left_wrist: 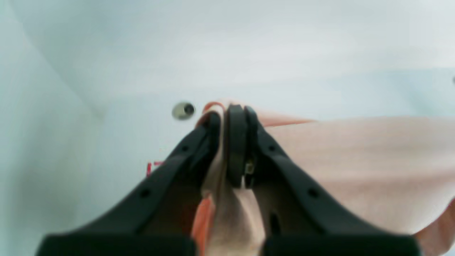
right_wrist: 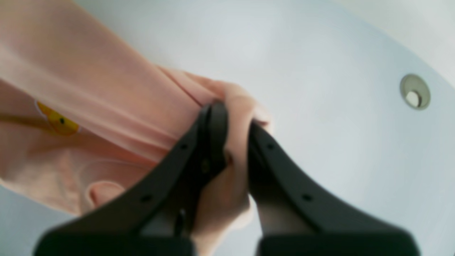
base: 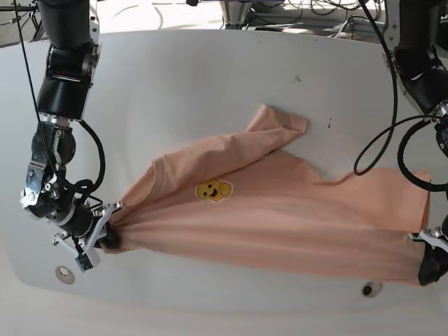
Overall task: Fold the T-shirt properly
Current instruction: 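Lift the shirt with both grippers and pull it toward the robot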
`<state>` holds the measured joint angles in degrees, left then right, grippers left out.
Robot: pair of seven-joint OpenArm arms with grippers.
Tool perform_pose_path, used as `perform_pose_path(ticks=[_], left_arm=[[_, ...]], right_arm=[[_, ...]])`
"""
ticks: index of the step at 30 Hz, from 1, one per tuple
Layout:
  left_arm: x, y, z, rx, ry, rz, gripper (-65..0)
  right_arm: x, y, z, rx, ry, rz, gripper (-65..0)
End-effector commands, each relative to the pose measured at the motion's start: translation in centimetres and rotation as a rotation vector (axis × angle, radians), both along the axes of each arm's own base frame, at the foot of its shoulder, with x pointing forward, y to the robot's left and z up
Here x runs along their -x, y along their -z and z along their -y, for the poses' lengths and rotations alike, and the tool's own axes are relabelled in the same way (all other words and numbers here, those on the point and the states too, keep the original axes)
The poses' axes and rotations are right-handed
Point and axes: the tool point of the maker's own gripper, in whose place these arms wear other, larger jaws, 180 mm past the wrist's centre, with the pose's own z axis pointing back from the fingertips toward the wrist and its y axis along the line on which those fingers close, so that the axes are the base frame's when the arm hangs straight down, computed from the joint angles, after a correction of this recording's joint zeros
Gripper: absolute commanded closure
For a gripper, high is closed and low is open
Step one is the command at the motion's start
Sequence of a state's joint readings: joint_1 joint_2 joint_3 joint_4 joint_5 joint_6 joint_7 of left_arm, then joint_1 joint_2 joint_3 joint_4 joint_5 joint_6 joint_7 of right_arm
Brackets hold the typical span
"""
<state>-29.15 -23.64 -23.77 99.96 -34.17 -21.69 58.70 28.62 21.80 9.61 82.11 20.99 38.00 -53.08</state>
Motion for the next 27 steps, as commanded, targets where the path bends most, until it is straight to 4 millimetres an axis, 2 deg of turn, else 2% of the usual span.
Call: perform_pose_path(ticks=[1, 5, 8, 13, 15, 20, 24, 27], left_arm=[[-0.5, -4.9, -0.9, -0.010, -0.022, 0.122, 0.0], [-1.3, -10.4, -0.9, 0.008, -0.015, 0.231, 0.0], [-1.7, -14.0, -1.3, 0.050, -0.025, 0.297, 0.0], [-1.9, -20.1, -1.7, 0.109, -0.022, 0.401, 0.0], [-1.9, -21.8, -1.9, 0.122, -0.017, 0.428, 0.0], [-1.6, -24.6, -1.6, 0.128, -0.002, 0.472, -0.1], [-1.1, -26.1, -1.6, 0.128, 0.000, 0.506, -0.3], [-1.0, -27.0, -1.8, 0.139, 0.002, 0.518, -0.3]], right_arm=[[-2.2, -5.2, 1.4, 0.013, 0.019, 0.114, -0.2], [-4.3, -10.8, 1.5, 0.011, 0.022, 0.220, -0.2], [-5.5, -15.0, 0.5, 0.040, -0.008, 0.296, -0.2], [-6.4, -21.6, -0.8, 0.125, -0.055, 0.404, -0.2], [-6.6, -23.6, -1.4, 0.142, -0.070, 0.440, -0.2], [-6.6, -26.6, -2.6, 0.172, -0.097, 0.493, -0.2], [-6.5, -28.1, -3.1, 0.186, -0.108, 0.521, -0.2], [-6.4, -29.9, -3.1, 0.194, -0.099, 0.555, -0.2]])
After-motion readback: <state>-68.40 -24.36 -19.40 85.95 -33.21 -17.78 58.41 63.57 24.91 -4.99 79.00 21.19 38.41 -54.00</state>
